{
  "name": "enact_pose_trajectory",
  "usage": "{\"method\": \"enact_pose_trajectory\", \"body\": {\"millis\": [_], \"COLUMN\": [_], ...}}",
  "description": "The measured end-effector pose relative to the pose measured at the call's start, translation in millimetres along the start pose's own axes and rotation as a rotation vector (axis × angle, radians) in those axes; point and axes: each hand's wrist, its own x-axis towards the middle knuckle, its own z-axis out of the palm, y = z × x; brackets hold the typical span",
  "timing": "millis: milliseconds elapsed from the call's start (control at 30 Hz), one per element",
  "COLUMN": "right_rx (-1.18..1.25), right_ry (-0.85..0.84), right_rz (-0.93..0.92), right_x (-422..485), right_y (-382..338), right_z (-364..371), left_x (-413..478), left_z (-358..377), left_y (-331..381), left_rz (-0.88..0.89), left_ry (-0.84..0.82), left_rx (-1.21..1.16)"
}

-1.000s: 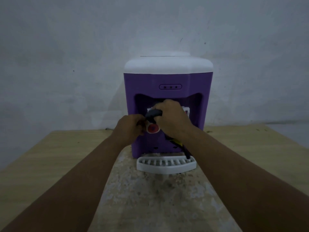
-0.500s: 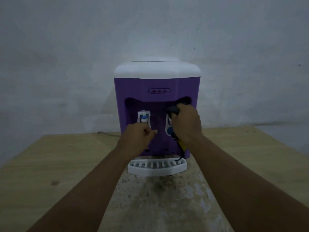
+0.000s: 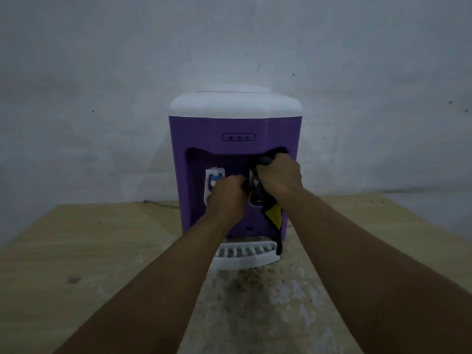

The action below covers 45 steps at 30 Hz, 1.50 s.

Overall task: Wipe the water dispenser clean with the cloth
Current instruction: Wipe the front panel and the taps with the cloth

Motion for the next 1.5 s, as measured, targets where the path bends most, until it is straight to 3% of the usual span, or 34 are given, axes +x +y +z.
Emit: {"method": "enact_pose_trajectory", "body": {"millis": [267, 433, 567, 633, 1000, 1133, 1200, 1367, 1500], "right_rx": [0.018, -0.034, 0.027, -0.003, 0.237, 0.378, 0.342, 0.033, -0.276], "right_ry": [-0.020, -0.099, -0.120, -0.122, 0.076, 0.031, 0.034, 0.153, 0.101], "right_rz": [0.132, 0.002, -0.017, -0.029, 0.196, 0.357, 0.283, -0.257, -0.480], "right_x": [13, 10, 7, 6, -3, -9, -9, -7, -15], "right_y": [-12, -4, 2, 0, 0, 11, 17, 20, 41], "right_z": [-3, -5, -7, -5, 8, 1, -5, -4, 2], "left_x": [4, 11, 15, 11, 12, 15, 16, 13, 13], "left_z": [4, 3, 5, 7, 7, 7, 7, 4, 2], "left_y": [0, 1, 6, 4, 0, 1, 2, 2, 4], "left_rz": [-0.001, -0.032, -0.127, -0.069, -0.021, -0.013, -0.012, -0.029, -0.025], "left_ry": [-0.033, -0.119, -0.059, -0.091, -0.079, -0.069, -0.085, -0.071, -0.100], "left_rx": [0.099, 0.147, 0.134, 0.162, 0.157, 0.150, 0.145, 0.088, 0.089]}}
